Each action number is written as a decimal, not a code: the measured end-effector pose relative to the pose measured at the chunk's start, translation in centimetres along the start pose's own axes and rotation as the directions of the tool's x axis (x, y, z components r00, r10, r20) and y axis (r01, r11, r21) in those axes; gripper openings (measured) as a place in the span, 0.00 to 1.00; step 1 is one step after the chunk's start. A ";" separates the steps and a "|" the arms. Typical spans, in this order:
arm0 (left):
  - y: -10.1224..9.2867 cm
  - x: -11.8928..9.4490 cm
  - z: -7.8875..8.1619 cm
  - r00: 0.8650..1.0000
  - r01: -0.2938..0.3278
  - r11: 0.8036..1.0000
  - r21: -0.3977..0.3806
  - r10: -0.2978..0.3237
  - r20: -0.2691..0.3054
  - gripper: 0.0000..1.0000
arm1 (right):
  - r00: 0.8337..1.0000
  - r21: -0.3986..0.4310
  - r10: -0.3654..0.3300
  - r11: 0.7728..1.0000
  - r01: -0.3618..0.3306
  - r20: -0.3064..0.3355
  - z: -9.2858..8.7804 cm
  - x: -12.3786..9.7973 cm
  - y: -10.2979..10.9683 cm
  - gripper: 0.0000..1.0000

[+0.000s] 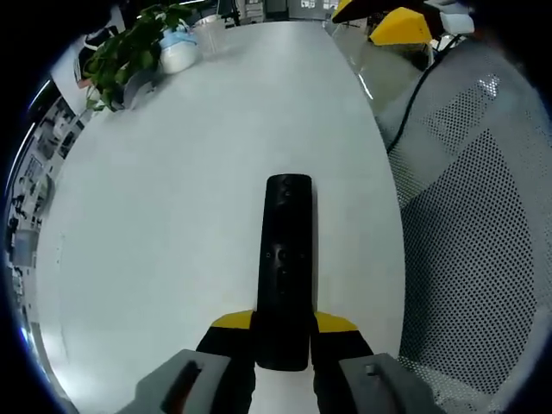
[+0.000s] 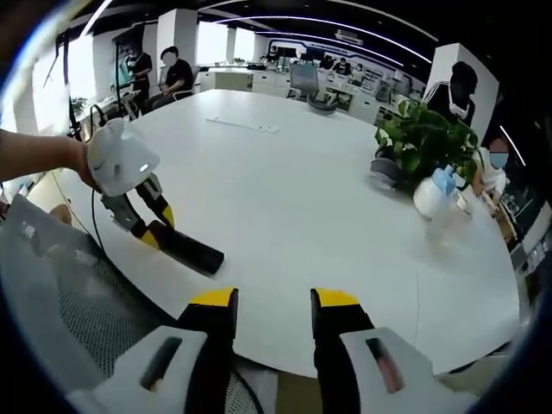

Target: Press the specified remote control buttons in sequence, fully releasing each button before pressing the next.

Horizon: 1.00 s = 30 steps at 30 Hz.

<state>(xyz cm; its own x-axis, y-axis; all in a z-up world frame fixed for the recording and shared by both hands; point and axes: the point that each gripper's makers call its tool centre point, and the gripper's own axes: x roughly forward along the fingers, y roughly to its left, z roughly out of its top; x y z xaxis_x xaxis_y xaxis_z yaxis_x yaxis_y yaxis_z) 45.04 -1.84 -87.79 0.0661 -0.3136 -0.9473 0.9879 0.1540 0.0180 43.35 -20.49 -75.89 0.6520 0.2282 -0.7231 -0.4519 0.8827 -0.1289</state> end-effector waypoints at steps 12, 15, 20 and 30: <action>-1.4 0.0 0.0 1.000 -0.002 1.000 -0.007 0.002 0.012 0.23 | 1.000 -0.018 0.009 1.000 -0.009 0.012 0.3 -0.1 0.3 0.28; -1.6 -0.1 0.0 1.000 -0.005 1.000 -0.018 0.005 0.021 0.23 | 1.000 -0.019 0.009 1.000 -0.009 0.014 0.3 -0.1 0.3 0.27; -2.7 -0.1 0.0 1.000 -0.005 1.000 0.004 0.005 0.028 0.23 | 0.999 -0.038 0.028 0.999 -0.027 0.018 0.7 -0.1 0.9 0.25; -4.1 -0.2 0.0 0.999 -0.026 1.000 0.012 0.026 0.025 0.23 | 0.996 -0.072 0.072 0.995 -0.068 0.045 2.9 0.1 1.7 0.16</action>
<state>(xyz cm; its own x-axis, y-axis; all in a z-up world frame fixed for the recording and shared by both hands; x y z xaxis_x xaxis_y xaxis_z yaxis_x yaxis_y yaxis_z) 40.94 -2.44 -87.62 0.0953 -0.3328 -0.9382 0.9874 0.1512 0.0467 44.41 -17.80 -74.26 0.6446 0.3089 -0.6994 -0.5382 0.8330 -0.1280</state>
